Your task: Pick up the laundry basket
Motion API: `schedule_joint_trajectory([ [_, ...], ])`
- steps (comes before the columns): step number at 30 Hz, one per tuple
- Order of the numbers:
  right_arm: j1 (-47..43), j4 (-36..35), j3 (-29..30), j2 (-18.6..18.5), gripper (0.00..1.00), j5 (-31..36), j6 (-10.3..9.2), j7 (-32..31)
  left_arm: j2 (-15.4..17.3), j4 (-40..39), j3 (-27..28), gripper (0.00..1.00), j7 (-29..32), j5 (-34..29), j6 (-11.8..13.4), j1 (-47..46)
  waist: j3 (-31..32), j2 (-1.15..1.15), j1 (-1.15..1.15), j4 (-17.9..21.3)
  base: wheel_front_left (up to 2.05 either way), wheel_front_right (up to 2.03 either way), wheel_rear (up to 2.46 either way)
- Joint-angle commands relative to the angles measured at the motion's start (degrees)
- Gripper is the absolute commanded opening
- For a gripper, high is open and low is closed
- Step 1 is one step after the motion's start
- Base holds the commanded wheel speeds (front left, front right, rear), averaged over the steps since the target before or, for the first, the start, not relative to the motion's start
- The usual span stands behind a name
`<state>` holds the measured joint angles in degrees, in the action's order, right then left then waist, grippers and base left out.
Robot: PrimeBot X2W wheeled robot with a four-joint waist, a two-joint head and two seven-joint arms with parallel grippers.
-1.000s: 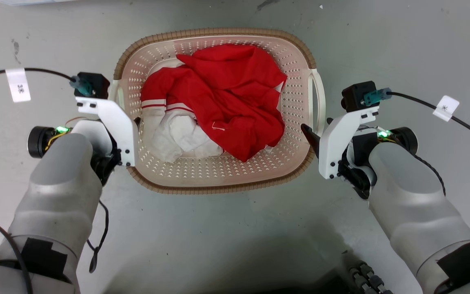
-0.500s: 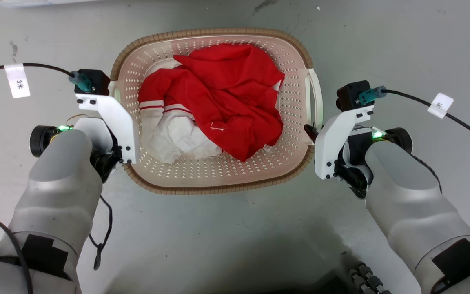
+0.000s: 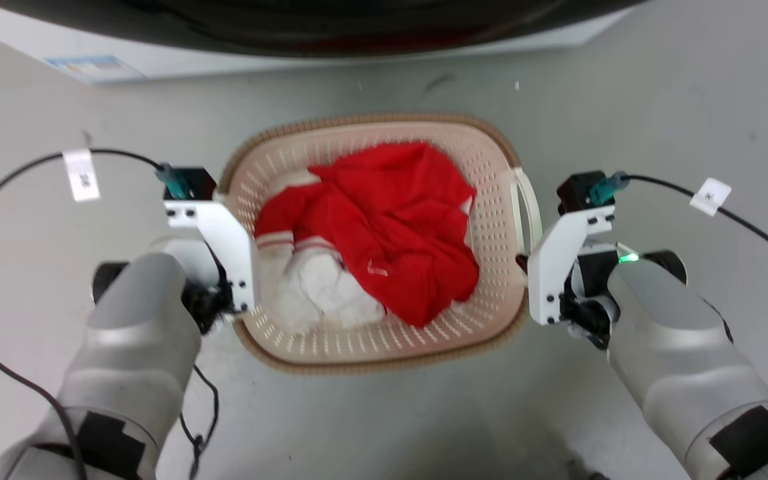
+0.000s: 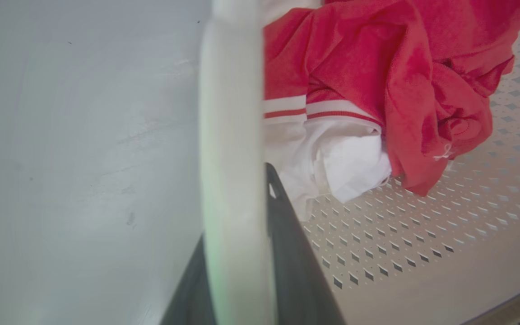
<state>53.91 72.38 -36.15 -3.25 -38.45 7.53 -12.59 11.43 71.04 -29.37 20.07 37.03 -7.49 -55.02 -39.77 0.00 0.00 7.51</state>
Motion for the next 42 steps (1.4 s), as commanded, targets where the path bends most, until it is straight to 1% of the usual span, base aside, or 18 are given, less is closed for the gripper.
schedule_joint_trajectory([
  [1,-1.3,0.4,-0.4,-0.6,0.00,-0.2,-0.08,-0.8,-0.6,0.0,-0.5,0.00,0.8,0.7,0.0,1.3,4.5,0.00,0.00,-1.1,0.00,0.00,0.00],
  [6,-3.7,0.8,-1.1,-1.3,0.00,-0.9,-0.08,-3.3,-2.1,-0.1,-1.6,0.00,4.7,3.0,-0.1,3.9,10.7,0.00,0.00,-2.0,0.00,0.00,0.00],
  [13,-7.2,1.1,-2.1,-1.7,0.00,-1.7,-0.08,-6.5,-2.9,-0.8,-3.4,0.00,9.8,5.9,-0.1,7.6,19.5,0.00,0.00,-3.4,0.00,0.00,0.00],
  [14,-7.2,1.1,-2.1,-1.7,0.00,-1.7,-0.08,-6.5,-2.9,-0.8,-3.4,0.00,9.8,5.9,-0.1,7.6,19.5,0.00,0.00,-3.4,0.00,0.00,0.00],
  [25,-9.5,1.3,-2.8,-2.1,0.00,-3.3,-0.08,-11.8,-3.2,-1.1,-5.6,0.00,12.5,8.6,-0.2,10.4,29.6,0.00,0.00,-4.6,0.00,0.00,0.00],
  [33,-11.5,1.4,-3.0,-2.3,0.00,-4.2,-0.07,-15.8,-3.0,-0.6,-6.9,0.00,13.6,10.3,-0.2,12.8,35.6,0.00,0.00,-4.1,0.00,0.00,0.00],
  [42,-13.7,1.5,-2.0,-3.1,0.00,-4.8,-0.08,-22.4,-3.0,-0.7,-8.4,0.00,17.1,12.2,-0.2,15.5,39.8,0.00,0.00,-3.4,0.00,0.00,0.00],
])
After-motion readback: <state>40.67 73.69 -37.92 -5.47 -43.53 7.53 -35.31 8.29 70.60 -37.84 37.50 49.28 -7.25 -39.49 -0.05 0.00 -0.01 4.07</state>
